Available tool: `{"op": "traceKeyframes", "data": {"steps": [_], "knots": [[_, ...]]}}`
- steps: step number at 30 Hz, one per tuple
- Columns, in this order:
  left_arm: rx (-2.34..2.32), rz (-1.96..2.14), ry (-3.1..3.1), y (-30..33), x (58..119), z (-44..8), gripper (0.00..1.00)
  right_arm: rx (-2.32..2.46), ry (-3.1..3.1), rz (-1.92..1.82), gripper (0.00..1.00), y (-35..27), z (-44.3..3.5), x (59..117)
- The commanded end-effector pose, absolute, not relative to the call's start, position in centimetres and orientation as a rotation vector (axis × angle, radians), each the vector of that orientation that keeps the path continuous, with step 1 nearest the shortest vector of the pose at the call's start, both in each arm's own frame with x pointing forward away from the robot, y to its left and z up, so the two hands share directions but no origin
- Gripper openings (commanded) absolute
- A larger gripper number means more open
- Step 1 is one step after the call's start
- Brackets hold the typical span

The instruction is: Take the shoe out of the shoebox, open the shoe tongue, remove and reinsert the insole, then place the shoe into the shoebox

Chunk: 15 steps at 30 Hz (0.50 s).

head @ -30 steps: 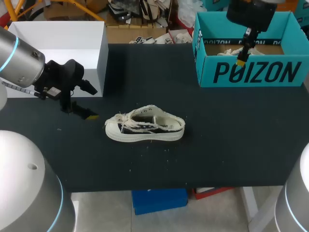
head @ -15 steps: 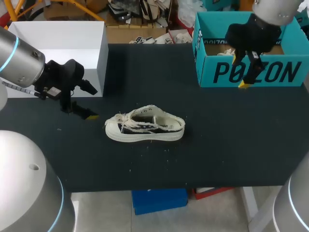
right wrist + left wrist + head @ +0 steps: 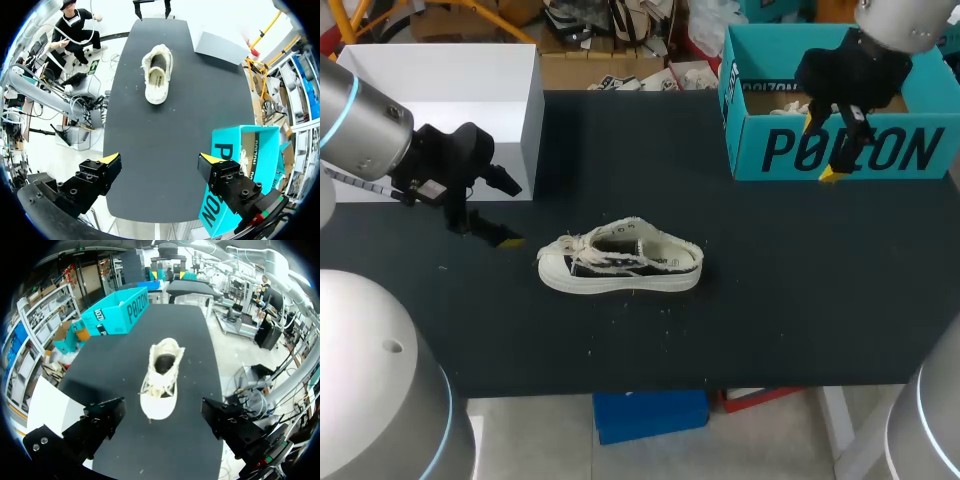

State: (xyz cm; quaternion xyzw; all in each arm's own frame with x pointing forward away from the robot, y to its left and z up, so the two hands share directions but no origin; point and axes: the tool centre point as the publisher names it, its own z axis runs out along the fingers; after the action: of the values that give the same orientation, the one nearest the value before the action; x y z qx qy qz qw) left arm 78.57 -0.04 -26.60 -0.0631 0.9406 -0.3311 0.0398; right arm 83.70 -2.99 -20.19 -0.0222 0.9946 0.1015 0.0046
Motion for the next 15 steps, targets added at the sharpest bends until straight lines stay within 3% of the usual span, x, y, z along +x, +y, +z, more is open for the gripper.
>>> {"op": "traceKeyframes", "data": {"steps": [1,15], "knots": [[-0.192,-1.015,2.879,-0.1,78.5,-26.8,1.00,-0.069,3.115,0.318,1.00,-3.0,-20.2,83.7],[-0.192,-1.015,2.879,-0.1,78.5,-26.8,1.00,-0.096,3.067,0.432,1.00,-1.8,-21.2,82.8]]}}
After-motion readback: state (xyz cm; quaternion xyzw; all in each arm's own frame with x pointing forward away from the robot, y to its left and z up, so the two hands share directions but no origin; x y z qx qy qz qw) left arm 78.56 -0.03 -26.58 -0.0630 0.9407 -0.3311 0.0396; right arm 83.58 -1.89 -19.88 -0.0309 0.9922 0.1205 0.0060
